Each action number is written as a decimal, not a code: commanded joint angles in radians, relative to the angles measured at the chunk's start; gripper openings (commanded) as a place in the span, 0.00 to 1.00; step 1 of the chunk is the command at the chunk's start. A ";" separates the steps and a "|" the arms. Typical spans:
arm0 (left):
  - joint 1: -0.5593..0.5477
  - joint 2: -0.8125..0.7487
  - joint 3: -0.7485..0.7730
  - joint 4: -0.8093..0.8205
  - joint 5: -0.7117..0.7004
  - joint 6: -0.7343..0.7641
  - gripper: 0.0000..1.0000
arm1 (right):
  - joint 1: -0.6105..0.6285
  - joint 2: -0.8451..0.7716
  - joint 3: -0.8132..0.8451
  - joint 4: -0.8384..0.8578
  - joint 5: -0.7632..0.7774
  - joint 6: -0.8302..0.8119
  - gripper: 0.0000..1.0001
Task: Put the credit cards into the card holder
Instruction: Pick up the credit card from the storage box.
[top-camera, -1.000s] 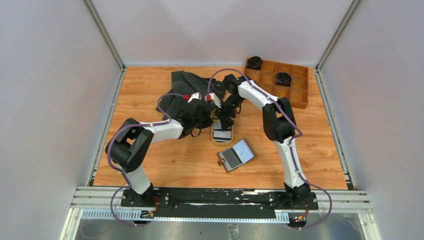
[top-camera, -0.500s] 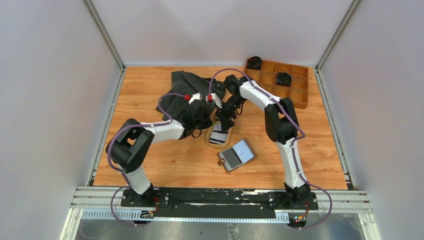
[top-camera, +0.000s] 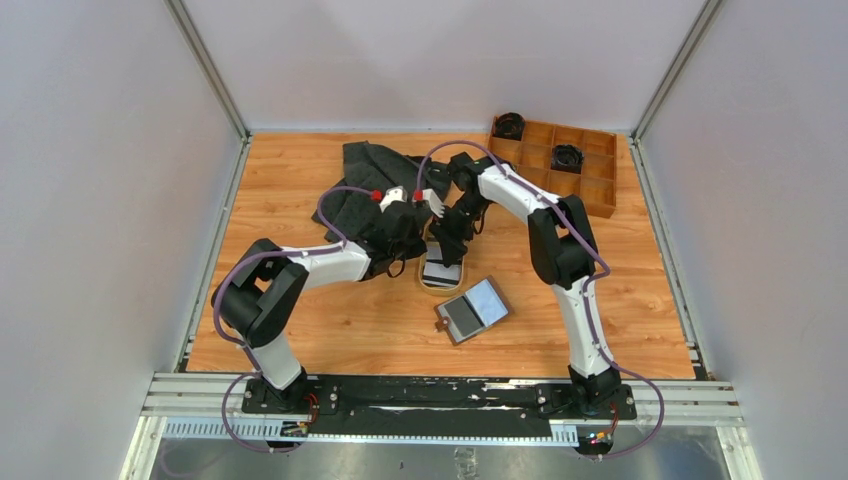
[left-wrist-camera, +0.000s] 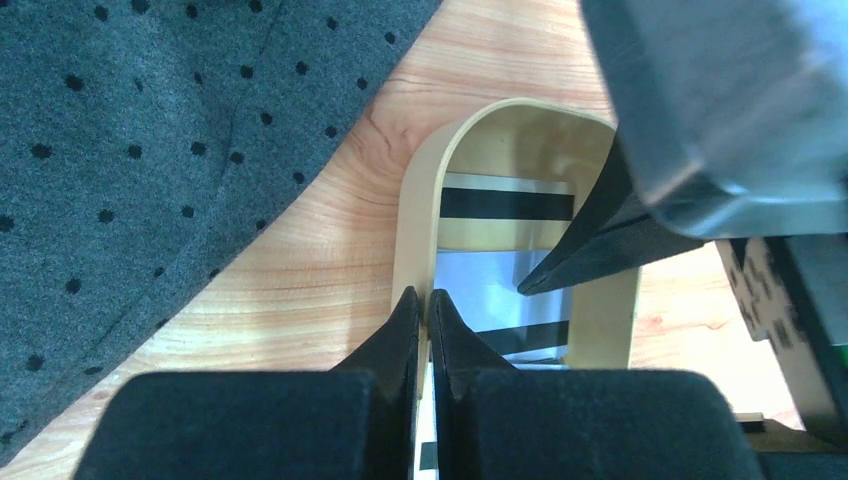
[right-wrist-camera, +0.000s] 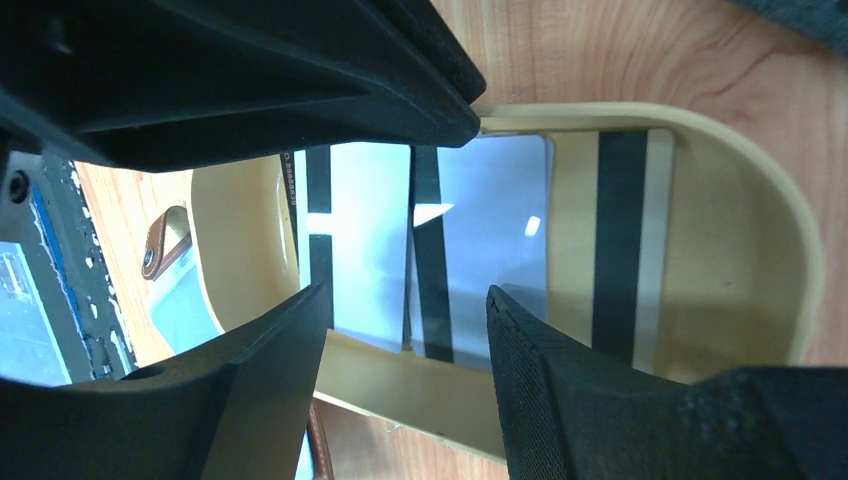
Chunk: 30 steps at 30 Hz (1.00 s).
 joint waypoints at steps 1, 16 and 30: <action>-0.005 -0.036 -0.003 0.000 -0.080 0.013 0.00 | 0.022 -0.024 -0.036 -0.012 0.037 0.035 0.63; -0.012 -0.037 -0.002 0.000 -0.081 0.024 0.00 | 0.020 0.002 0.028 0.051 0.105 -0.062 0.66; -0.012 -0.047 -0.006 -0.001 -0.082 0.019 0.00 | 0.021 -0.016 -0.076 0.100 0.107 -0.118 0.65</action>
